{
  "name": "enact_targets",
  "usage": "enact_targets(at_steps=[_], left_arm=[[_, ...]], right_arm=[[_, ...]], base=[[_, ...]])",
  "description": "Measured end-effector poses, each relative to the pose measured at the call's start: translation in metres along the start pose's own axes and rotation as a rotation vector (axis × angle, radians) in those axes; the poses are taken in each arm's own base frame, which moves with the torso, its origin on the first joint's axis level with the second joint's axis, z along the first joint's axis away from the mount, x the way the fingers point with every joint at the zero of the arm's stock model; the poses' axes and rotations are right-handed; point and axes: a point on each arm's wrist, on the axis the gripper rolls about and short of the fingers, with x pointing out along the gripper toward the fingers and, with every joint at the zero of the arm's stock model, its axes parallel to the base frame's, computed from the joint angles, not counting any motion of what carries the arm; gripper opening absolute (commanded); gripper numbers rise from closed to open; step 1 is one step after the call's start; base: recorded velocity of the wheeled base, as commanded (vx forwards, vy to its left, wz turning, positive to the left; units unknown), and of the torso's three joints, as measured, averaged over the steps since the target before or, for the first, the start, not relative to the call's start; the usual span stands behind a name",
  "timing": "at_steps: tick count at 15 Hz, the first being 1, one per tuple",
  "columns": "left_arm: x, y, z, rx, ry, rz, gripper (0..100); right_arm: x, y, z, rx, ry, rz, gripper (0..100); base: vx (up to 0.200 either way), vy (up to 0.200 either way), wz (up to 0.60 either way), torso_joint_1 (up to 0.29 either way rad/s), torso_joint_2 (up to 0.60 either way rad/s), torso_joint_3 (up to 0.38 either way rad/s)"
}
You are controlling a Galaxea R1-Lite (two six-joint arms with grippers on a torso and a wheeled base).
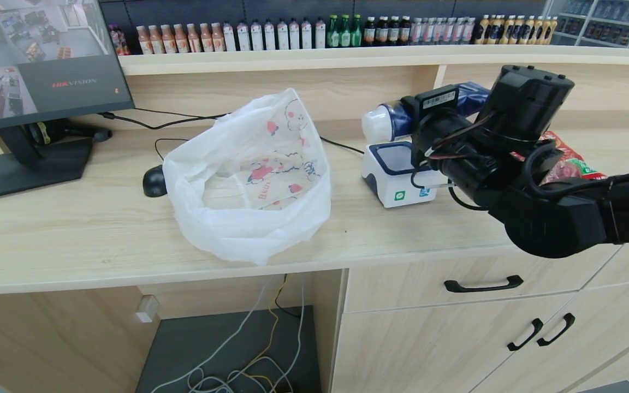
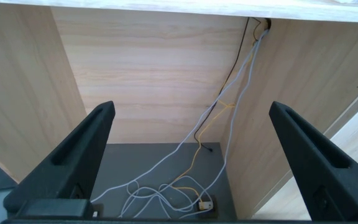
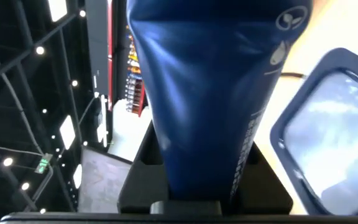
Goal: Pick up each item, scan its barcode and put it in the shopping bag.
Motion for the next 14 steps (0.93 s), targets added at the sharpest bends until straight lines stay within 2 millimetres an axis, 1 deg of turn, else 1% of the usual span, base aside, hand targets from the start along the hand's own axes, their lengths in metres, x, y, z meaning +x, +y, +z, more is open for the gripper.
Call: enact_targets(at_steps=[2,5,14], left_arm=[[0.000,0.000,0.000,0.000,0.000,0.000,100],[0.000,0.000,0.000,0.000,0.000,0.000,100],[0.000,0.000,0.000,0.000,0.000,0.000,100]], right_arm=[[-0.004,-0.008,-0.004,-0.003,0.016,-0.026,0],[-0.006,-0.014,-0.005,0.002,0.013,-0.052,0],[-0.003,-0.025,-0.009,0.033,0.013,-0.079,0]], base=[[0.000,0.000,0.00,0.000,0.00,0.000],[0.000,0.000,0.00,0.000,0.00,0.000],[0.000,0.000,0.00,0.000,0.00,0.000]])
